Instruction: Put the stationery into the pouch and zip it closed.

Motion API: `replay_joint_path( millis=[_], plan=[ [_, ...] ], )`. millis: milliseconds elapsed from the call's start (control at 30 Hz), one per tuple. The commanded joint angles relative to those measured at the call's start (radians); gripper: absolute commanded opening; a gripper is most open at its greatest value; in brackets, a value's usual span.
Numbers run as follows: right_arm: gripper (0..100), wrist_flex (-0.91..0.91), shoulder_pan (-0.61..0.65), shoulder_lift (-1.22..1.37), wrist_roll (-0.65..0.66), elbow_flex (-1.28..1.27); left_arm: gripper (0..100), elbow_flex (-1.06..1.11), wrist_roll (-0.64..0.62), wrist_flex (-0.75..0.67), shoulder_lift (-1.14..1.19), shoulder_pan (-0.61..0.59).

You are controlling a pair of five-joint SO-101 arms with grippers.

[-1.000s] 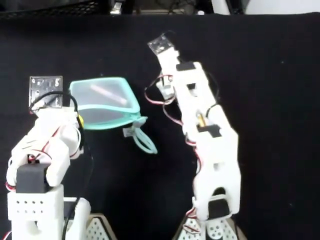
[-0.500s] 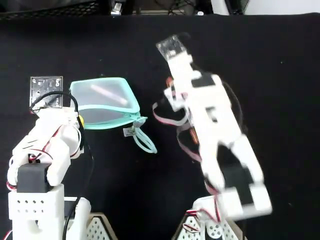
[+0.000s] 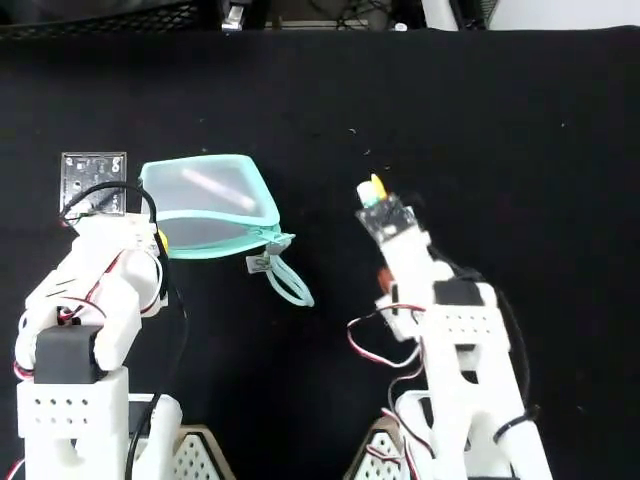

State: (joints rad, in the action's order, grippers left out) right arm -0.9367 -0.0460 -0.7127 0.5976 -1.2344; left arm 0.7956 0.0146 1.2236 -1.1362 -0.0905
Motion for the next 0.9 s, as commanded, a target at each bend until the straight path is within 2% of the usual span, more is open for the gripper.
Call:
replay_joint_path(
  millis=[0,100,233,300,500,767,867],
  plan=[
    [1.6,-0.040,-0.038,0.002,0.130,-0.018,3,-0.004,0.002,-0.014,-0.008,0.007],
    [8.2,-0.104,-0.038,0.027,0.204,-0.013,3,-0.004,0.002,-0.014,-0.008,0.007],
    [23.0,-0.112,-0.038,0.025,0.212,-0.013,3,-0.004,0.002,-0.014,-0.008,0.002],
    [27.0,-0.109,-0.037,0.025,0.209,-0.005,3,-0.004,0.002,-0.014,-0.008,0.002],
    [27.1,-0.169,-0.026,0.031,0.146,0.096,3,-0.004,0.002,-0.014,-0.008,0.002],
    [26.7,-0.184,0.147,0.033,0.002,0.130,3,-0.002,0.002,-0.014,-0.008,0.002],
    [22.6,-0.175,0.164,0.033,-0.009,0.130,3,-0.002,0.002,-0.014,-0.008,0.002]
  ],
)
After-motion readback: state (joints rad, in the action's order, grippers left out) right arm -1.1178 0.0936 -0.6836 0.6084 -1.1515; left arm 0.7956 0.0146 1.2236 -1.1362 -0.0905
